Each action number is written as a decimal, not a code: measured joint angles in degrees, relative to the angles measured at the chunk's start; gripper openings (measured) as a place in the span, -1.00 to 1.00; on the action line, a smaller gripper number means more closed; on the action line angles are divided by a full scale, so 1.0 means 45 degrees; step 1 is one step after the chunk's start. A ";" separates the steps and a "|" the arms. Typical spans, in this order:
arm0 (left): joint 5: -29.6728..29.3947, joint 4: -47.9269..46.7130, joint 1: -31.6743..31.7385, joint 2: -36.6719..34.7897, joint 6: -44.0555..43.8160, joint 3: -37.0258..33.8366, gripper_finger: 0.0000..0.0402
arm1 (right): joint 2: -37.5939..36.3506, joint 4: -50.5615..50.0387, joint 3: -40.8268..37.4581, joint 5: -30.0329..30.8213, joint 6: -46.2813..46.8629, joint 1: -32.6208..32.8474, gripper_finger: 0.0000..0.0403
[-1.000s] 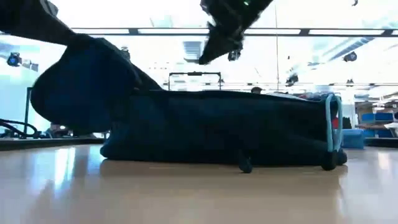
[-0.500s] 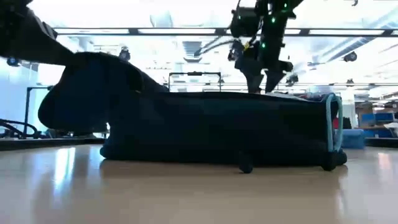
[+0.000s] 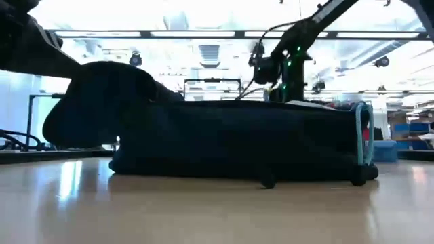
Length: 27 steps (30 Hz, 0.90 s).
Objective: Unpack backpack
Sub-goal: Put the pill organizer into the backpack
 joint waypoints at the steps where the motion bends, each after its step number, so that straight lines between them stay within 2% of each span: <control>1: -0.0004 -0.0005 0.0000 0.0000 0.0004 0.0000 -1.00 | 0.0135 0.0013 0.0000 -0.0066 -0.0059 0.0010 0.71; 4: 0.0000 -0.0008 0.0000 0.0000 0.0088 0.0000 -1.00 | 0.0448 0.0054 0.0000 -0.0136 -0.0098 -0.0016 0.45; 9: -0.0014 -0.0005 0.0000 0.0000 0.0303 0.0000 -1.00 | 0.0556 0.0172 0.0043 -0.0169 -0.0138 -0.0024 -0.22; 14: -0.0063 -0.0005 0.0000 0.0000 0.0529 0.0000 -1.00 | 0.0220 -0.0031 0.0012 -0.0334 -0.0941 0.0184 -0.25; 19: -0.0097 -0.0015 0.0000 0.0000 0.0680 -0.0020 -1.00 | -0.0829 -0.0011 0.0205 -0.0290 -0.1284 0.1090 -0.25; 22: -0.0357 -0.0101 0.0000 0.0000 0.0681 -0.0053 -1.00 | -0.1539 0.0053 0.0641 0.0106 -0.1291 0.2383 -0.25; 27: -0.0576 -0.0127 0.0000 0.0000 0.0680 -0.0054 -1.00 | -0.2164 0.0039 0.1634 0.0792 -0.1243 0.5557 -0.25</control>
